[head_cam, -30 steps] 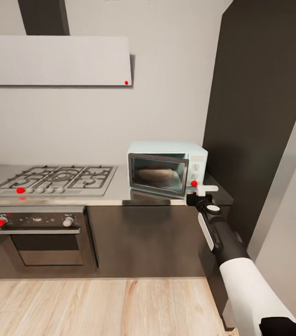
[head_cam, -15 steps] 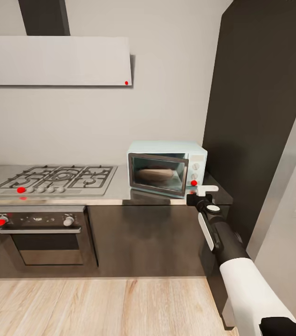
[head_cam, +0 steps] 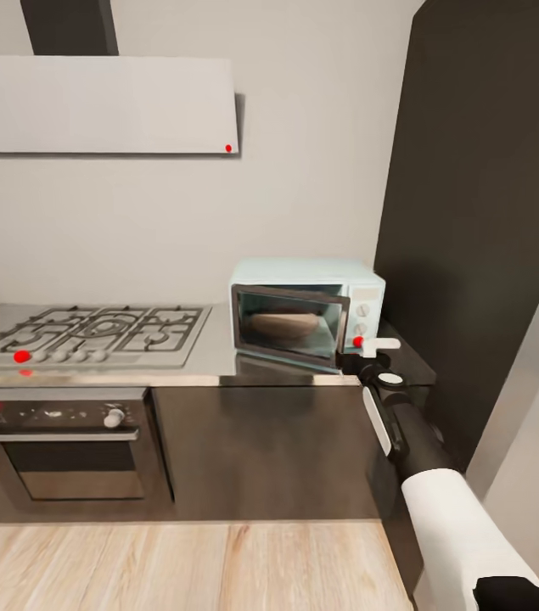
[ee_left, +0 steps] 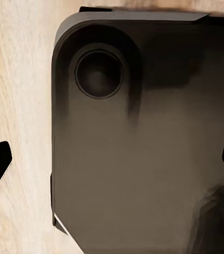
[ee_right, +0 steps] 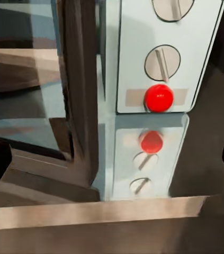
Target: In the kitchen, take the popcorn bag from the countertop, put it into the microwave, and heat it until the popcorn is cooked so the cooked popcorn ends up inside the bag.
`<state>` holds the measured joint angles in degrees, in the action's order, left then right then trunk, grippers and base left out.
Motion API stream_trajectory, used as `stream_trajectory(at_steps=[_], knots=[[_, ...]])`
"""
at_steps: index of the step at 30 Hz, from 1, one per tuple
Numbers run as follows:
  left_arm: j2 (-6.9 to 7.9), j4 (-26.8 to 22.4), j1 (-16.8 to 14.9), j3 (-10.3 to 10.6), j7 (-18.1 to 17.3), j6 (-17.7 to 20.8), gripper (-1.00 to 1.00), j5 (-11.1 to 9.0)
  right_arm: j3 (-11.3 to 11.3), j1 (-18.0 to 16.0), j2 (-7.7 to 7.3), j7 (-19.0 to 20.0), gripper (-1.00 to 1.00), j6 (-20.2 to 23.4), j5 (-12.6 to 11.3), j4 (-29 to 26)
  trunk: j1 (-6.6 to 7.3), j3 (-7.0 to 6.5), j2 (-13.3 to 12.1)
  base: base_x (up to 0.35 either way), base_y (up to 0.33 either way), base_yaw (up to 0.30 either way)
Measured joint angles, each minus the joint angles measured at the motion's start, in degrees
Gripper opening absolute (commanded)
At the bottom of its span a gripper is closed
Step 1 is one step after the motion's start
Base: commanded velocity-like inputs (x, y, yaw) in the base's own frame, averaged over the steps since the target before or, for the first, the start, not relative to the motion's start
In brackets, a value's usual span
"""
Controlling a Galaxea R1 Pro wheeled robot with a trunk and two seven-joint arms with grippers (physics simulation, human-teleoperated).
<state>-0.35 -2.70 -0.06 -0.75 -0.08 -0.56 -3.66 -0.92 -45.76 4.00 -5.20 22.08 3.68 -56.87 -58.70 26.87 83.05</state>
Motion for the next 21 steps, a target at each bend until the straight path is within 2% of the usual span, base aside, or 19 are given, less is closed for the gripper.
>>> stream_trajectory(at_steps=[1,3,4,5,9,13,16,21], knots=[[0.00,0.0,0.0,0.0,0.0,0.0,1.00,0.0,0.0,0.0,-0.08,0.0,1.00,0.0,0.0,0.0,0.00,0.00,0.0,0.320,0.000,0.000],[0.01,0.0,0.0,0.0,0.0,0.0,1.00,0.0,-0.1,0.0,-3.47,0.1,1.00,0.2,0.0,-0.2,0.00,0.00,0.0,0.320,0.000,0.000],[0.01,0.0,0.0,0.0,0.0,0.0,1.00,0.0,-0.2,0.0,-4.28,0.2,1.00,0.3,0.0,-0.2,0.00,0.00,0.0,0.320,0.000,0.000],[0.01,0.0,0.0,0.0,0.0,0.0,1.00,0.0,-0.2,0.0,-4.53,0.2,1.00,0.4,-0.1,-0.2,0.00,0.00,0.0,0.320,0.000,0.000],[0.01,0.0,0.0,0.0,0.0,0.0,1.00,0.0,-0.3,0.0,-7.78,0.3,1.00,2.9,0.0,-0.3,0.00,0.00,0.0,0.320,0.000,0.000],[0.01,0.0,0.0,0.0,0.0,0.0,1.00,0.0,-0.7,0.0,-10.31,0.5,1.00,4.1,-0.4,-0.4,0.00,0.00,0.0,0.320,0.000,0.000],[0.01,0.0,0.0,0.0,0.0,0.0,1.00,0.0,-1.5,0.0,-10.69,0.6,1.00,3.8,-0.5,-0.4,0.00,0.00,0.0,0.320,0.000,0.000],[0.01,-0.1,0.0,0.0,0.0,0.0,1.00,0.0,-1.8,0.0,-10.36,1.0,1.00,3.6,-0.8,-0.4,-0.02,0.00,0.0,0.197,0.000,0.000]])
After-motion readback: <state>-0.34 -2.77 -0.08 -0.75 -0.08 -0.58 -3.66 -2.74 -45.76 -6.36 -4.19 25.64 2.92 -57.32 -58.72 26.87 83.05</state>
